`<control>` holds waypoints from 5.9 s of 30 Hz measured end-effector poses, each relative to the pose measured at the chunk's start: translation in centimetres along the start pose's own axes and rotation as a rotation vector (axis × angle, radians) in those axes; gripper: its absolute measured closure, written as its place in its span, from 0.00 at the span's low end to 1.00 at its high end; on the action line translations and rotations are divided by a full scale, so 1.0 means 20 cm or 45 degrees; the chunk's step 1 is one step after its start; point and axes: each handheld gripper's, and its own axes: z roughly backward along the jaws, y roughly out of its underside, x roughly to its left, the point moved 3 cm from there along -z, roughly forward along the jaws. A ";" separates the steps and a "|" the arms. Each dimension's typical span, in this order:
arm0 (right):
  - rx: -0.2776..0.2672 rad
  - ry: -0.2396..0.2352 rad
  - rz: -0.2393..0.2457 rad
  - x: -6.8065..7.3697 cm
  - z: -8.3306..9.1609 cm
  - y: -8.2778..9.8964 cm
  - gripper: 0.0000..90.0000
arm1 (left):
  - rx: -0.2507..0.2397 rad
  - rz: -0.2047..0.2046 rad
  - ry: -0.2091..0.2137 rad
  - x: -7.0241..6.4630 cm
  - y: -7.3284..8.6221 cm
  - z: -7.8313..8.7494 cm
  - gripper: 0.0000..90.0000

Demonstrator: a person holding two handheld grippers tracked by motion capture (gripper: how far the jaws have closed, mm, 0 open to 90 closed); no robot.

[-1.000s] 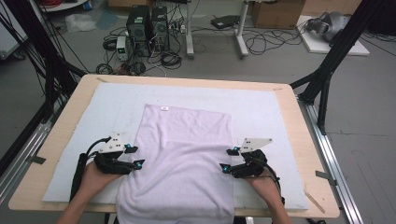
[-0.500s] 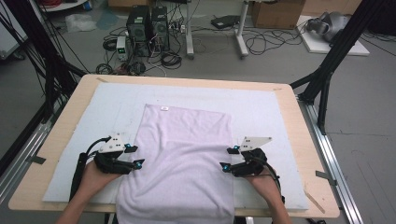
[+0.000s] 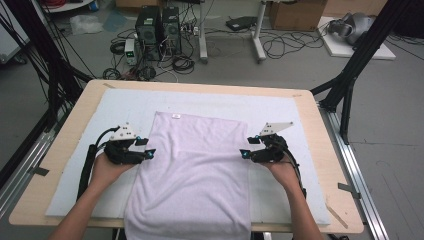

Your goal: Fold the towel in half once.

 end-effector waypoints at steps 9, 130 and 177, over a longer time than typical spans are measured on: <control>0.060 0.063 0.003 -0.21 -0.07 -0.17 0.44 | 0.098 0.019 -0.032 0.26 -0.23 -0.17 0.57; 0.015 -0.095 0.105 0.34 0.16 0.10 0.97 | -0.009 -0.053 0.026 -0.20 0.15 0.28 0.98; 0.139 -0.185 -0.058 0.18 -0.03 0.20 0.77 | 0.164 0.019 0.066 -0.09 0.23 0.03 0.89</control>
